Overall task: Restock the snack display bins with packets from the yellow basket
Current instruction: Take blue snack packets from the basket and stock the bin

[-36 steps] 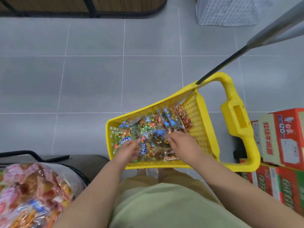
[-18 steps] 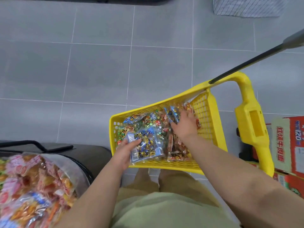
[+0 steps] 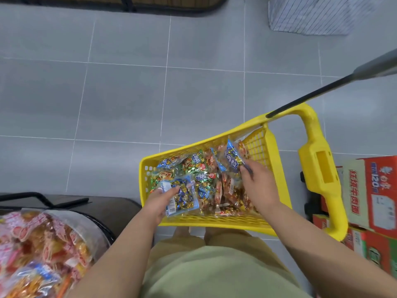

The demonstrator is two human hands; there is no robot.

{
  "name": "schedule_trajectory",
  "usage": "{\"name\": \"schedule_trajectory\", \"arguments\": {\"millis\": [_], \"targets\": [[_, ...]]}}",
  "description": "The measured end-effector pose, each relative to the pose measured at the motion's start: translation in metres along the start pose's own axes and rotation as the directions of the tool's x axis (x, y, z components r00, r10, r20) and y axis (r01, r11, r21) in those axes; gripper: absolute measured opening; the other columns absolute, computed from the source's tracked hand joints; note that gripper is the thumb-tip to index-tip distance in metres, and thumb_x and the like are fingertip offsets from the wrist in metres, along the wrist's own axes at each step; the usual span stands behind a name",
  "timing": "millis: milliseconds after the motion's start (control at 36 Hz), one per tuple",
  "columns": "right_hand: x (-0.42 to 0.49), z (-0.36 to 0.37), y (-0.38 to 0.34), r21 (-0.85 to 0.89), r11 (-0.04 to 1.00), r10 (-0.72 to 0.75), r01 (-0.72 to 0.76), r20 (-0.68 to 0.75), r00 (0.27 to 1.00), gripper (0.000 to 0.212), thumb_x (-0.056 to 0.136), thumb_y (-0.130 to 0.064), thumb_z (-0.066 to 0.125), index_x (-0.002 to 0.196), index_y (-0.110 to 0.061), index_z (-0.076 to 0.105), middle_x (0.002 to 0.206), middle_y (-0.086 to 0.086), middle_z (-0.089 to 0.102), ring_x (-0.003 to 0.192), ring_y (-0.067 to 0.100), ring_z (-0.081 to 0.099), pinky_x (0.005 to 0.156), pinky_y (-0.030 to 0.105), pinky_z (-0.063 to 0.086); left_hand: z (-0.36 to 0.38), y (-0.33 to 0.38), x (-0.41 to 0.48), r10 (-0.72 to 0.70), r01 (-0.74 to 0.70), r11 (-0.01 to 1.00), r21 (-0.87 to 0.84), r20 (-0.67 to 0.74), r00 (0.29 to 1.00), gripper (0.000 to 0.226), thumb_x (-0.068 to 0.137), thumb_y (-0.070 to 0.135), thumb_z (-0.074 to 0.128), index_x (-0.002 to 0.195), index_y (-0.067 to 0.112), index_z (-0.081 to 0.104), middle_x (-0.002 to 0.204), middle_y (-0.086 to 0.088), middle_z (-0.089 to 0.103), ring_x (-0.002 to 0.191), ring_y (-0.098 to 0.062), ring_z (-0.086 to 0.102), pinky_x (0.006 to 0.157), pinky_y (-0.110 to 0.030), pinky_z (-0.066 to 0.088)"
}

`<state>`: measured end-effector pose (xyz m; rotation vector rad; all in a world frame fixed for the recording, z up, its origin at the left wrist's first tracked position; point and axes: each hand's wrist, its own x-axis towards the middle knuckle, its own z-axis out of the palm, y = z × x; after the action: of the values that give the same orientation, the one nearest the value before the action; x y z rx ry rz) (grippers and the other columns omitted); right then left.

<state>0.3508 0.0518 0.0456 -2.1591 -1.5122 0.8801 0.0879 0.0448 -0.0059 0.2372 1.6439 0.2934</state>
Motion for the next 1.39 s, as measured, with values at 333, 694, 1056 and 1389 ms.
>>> {"name": "schedule_trajectory", "arguments": {"millis": [333, 694, 1056, 1389], "targets": [[-0.02, 0.073, -0.041, 0.473, 0.498, 0.242, -0.727, 0.729, 0.64, 0.018, 0.093, -0.011, 0.058, 0.11, -0.01, 0.054, 0.089, 0.003, 0.059, 0.07, 0.011, 0.063, 0.056, 0.021, 0.055, -0.008, 0.007, -0.022, 0.111, -0.045, 0.962, -0.271, 0.232, 0.966, 0.05, 0.08, 0.032, 0.065, 0.122, 0.007, 0.061, 0.118, -0.018, 0.067, 0.111, -0.035, 0.063, 0.102, -0.056, 0.043], [0.046, 0.082, -0.012, -0.385, 0.912, 0.238, -0.145, 0.206, 0.949, 0.065, 0.086, -0.032, 0.063, 0.141, -0.014, 0.034, 0.136, 0.012, 0.037, 0.127, 0.029, 0.034, 0.1, 0.04, 0.039, -0.042, -0.023, -0.012, 0.046, -0.044, 0.948, -0.316, 0.001, 0.999, 0.036, 0.084, 0.008, 0.069, 0.119, 0.001, 0.062, 0.105, -0.018, 0.072, 0.097, -0.033, 0.07, 0.083, -0.044, 0.056], [0.035, 0.064, 0.009, -0.171, 0.966, 0.221, -0.193, 0.162, 0.962, 0.038, 0.097, -0.02, 0.045, 0.134, -0.022, 0.052, 0.12, 0.002, 0.063, 0.079, 0.018, 0.061, 0.061, 0.027, 0.049, -0.063, -0.033, -0.028, 0.07, -0.062, 0.954, -0.292, 0.016, 0.997, 0.036, 0.081, 0.008, 0.071, 0.116, 0.003, 0.062, 0.103, -0.019, 0.072, 0.091, -0.033, 0.071, 0.083, -0.047, 0.056], [-0.017, 0.069, -0.078, 0.559, 0.643, 0.192, -0.523, 0.543, 0.817, 0.021, 0.089, -0.014, 0.063, 0.11, -0.016, 0.063, 0.096, -0.007, 0.065, 0.079, 0.007, 0.062, 0.065, 0.015, 0.052, -0.097, -0.012, -0.04, 0.221, -0.075, 0.914, -0.399, 0.333, 0.917, 0.054, 0.036, 0.022, 0.096, 0.083, 0.002, 0.078, 0.089, -0.019, 0.074, 0.078, -0.029, 0.073, 0.067, -0.037, 0.06]]}}
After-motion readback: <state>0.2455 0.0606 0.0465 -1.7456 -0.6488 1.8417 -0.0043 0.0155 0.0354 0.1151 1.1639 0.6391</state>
